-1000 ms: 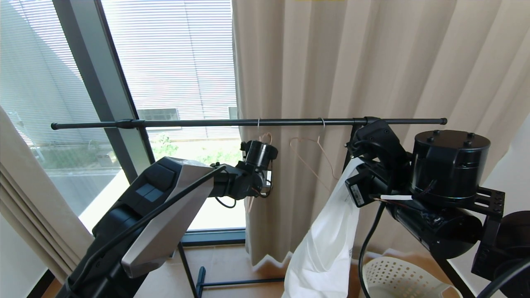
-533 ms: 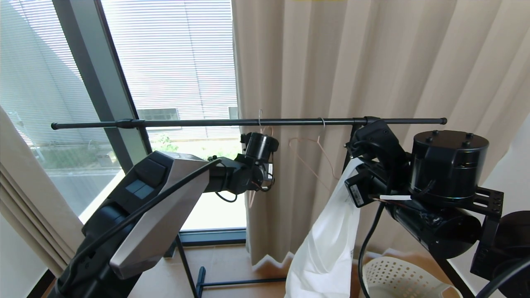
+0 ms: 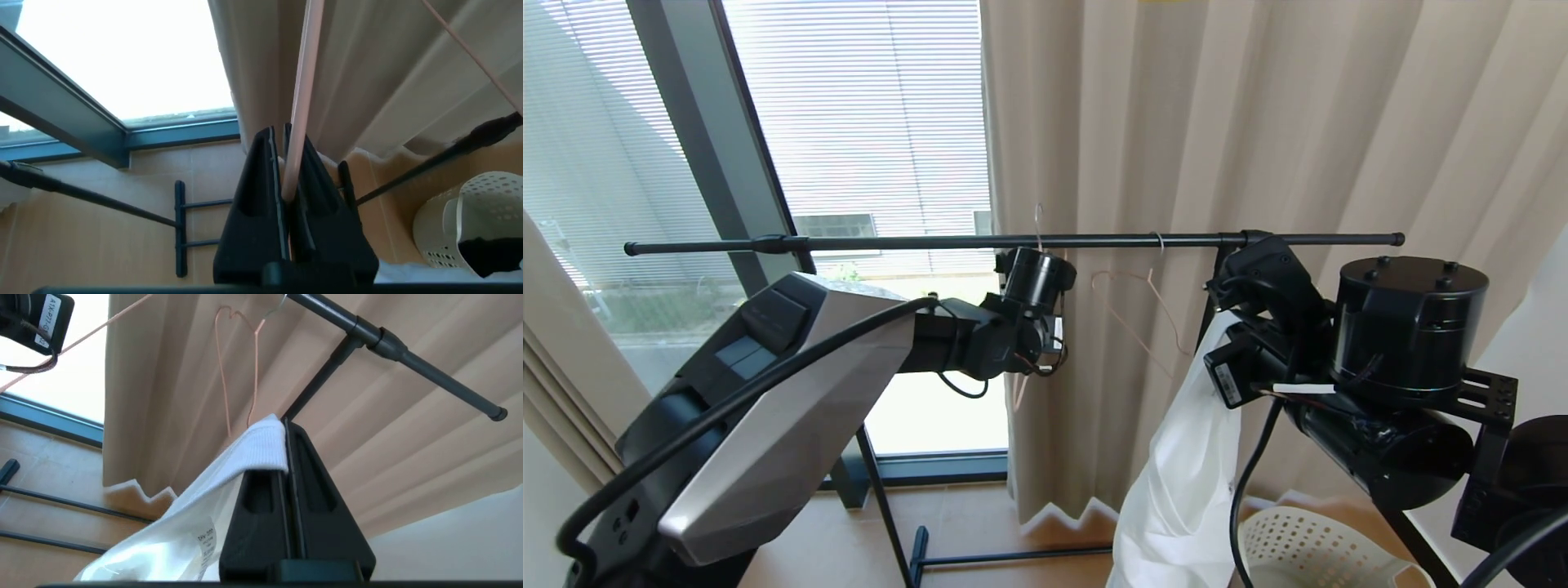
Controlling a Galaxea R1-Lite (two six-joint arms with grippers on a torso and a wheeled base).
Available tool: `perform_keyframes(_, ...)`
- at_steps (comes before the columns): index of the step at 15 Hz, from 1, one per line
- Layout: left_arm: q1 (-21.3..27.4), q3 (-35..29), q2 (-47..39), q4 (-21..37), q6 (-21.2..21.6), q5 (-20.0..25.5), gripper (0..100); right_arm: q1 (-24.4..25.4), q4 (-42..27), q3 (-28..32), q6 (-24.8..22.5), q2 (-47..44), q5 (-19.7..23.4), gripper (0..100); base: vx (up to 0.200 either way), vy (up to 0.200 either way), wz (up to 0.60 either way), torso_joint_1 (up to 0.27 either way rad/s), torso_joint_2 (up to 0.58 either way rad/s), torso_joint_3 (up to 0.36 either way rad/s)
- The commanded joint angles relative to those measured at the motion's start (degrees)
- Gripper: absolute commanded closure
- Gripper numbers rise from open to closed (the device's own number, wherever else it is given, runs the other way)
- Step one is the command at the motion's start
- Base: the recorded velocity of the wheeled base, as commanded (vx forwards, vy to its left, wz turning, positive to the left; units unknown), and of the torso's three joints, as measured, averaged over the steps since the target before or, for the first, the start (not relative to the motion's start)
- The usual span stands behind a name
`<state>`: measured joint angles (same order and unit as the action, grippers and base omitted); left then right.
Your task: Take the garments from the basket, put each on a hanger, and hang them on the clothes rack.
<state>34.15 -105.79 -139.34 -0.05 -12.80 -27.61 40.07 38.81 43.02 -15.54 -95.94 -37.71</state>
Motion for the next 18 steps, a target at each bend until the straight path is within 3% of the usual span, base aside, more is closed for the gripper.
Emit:
perform_keyframes(1,1.36,6.30,5.92,-0.74,-0.21,0.01,100,0.10,0.03,-0.04,-0.01,0.23,0.09,100,0.000,0.000,0.00,0.000,0.00,0.000)
perform_keyframes(9,5.23,36.27,23.76,-11.82,0.14,0.01,100,0.10,0.03,-0.31,-0.01,0.23,0.00,100,0.000,0.000,0.00,0.000,0.00,0.000)
perform_keyframes(15,4.70,55.43,31.41,-27.55,4.71,1.07,100,-0.08,-0.06,-0.31,-0.01,-0.39,0.00,100,0.000,0.000,0.00,0.000,0.00,0.000)
perform_keyframes(18,3.21,66.06,35.01,-37.22,7.79,8.19,100,-0.96,0.03,-0.04,-0.01,-1.44,0.00,100,0.000,0.000,0.00,0.000,0.00,0.000)
